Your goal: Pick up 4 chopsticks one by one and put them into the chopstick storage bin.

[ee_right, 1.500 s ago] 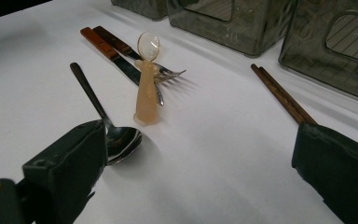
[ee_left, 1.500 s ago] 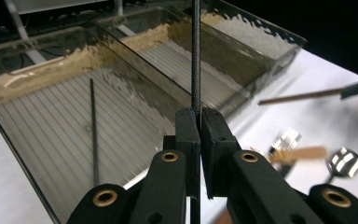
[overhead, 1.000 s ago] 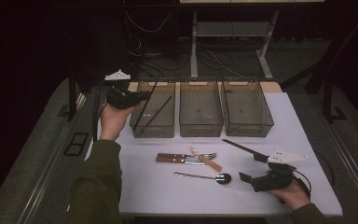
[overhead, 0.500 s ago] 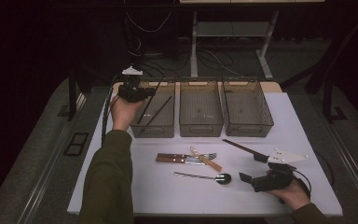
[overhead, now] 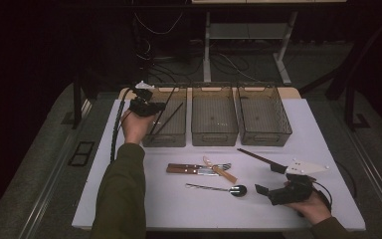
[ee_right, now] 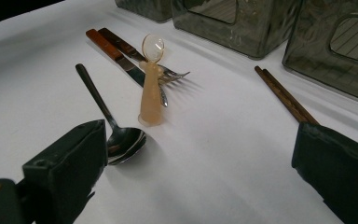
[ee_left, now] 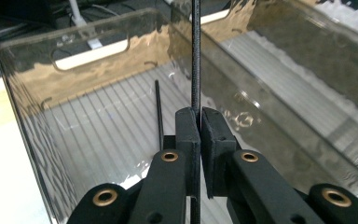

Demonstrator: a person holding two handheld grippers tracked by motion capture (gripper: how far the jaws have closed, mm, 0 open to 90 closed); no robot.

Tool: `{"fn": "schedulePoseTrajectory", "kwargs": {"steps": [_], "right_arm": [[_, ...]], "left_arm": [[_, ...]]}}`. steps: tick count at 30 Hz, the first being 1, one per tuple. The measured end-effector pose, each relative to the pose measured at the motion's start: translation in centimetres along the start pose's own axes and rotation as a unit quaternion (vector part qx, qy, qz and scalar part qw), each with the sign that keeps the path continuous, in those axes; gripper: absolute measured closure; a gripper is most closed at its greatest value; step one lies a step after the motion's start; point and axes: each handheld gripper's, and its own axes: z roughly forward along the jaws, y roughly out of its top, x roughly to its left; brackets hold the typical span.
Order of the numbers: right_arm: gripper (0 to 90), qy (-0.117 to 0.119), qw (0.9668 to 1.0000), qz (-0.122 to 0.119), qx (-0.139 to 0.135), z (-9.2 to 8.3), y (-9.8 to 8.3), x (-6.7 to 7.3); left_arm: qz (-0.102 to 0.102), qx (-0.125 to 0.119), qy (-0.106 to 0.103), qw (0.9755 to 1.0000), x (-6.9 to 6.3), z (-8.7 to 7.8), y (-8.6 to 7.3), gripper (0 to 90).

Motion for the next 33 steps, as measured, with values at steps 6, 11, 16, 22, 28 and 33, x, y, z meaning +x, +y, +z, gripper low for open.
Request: {"fn": "schedulePoseTrajectory", "kwargs": {"steps": [6, 11, 16, 22, 28, 33], "right_arm": [[3.6, 0.000, 1.0000, 0.000, 0.000, 0.0, 0.0, 0.0], [3.6, 0.001, 1.0000, -0.001, 0.000, 0.0, 0.0, 0.0], [3.6, 0.001, 1.0000, -0.001, 0.000, 0.0, 0.0, 0.0], [3.6, 0.001, 1.0000, 0.000, 0.001, 0.0, 0.0, 0.0], [3.6, 0.001, 1.0000, -0.001, 0.001, 0.0, 0.0, 0.0], [3.6, 0.000, 1.0000, -0.001, 0.001, 0.1, 0.0, 0.0]], "left_arm": [[-0.003, 0.015, 0.008, 0.9998, 0.0, 0.5, -0.5, 85.9], [-0.006, 0.028, 0.017, 0.9995, 0.2, 0.8, -0.9, 85.8], [-0.002, 0.032, 0.025, 0.9992, 0.1, 1.1, -1.1, 77.7], [0.005, 0.020, 0.030, 0.9993, -0.1, 0.8, -0.9, 63.6], [0.013, 0.013, 0.022, 0.9996, -0.4, 0.2, -0.8, 54.3], [0.023, 0.003, 0.004, 0.9997, -1.0, -0.7, -0.5, 46.9]]}}
